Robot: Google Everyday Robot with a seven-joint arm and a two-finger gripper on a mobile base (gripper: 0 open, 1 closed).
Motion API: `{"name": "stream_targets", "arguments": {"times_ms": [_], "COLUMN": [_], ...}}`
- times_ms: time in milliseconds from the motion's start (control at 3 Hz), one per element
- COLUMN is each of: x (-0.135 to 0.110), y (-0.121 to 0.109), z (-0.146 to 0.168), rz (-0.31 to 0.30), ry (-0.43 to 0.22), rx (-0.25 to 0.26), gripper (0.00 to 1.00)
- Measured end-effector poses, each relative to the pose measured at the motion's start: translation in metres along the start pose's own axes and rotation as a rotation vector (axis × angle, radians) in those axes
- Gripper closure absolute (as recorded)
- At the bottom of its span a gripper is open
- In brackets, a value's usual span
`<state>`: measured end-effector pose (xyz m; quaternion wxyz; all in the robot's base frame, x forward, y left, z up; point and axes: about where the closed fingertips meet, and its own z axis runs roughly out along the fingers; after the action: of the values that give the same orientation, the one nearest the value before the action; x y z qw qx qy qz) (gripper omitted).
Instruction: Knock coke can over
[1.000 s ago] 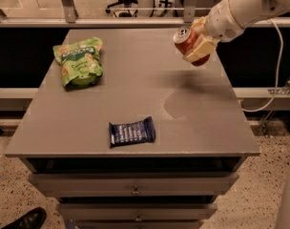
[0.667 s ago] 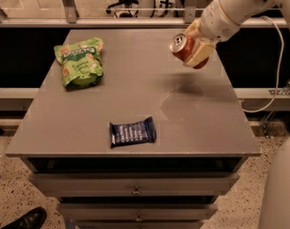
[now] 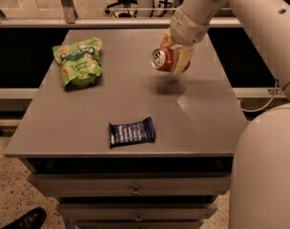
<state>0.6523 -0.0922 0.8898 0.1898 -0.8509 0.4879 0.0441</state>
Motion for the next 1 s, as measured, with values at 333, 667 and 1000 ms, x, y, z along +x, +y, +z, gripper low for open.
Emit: {"name": "stream_targets", "arguments": {"times_ms": [333,667,1000], "x": [-0.014,-0.030,-0.037], "y": [-0.003,-0.001,0.005], "z": [0.017,0.038,0.049], "rz": [-0.113,-0.213,-0.276], "ry": [0.062,0.107,0.137], "rx": [-0.062,-0.121,-0.161], "gripper": [0.62,0.31,0.08]}}
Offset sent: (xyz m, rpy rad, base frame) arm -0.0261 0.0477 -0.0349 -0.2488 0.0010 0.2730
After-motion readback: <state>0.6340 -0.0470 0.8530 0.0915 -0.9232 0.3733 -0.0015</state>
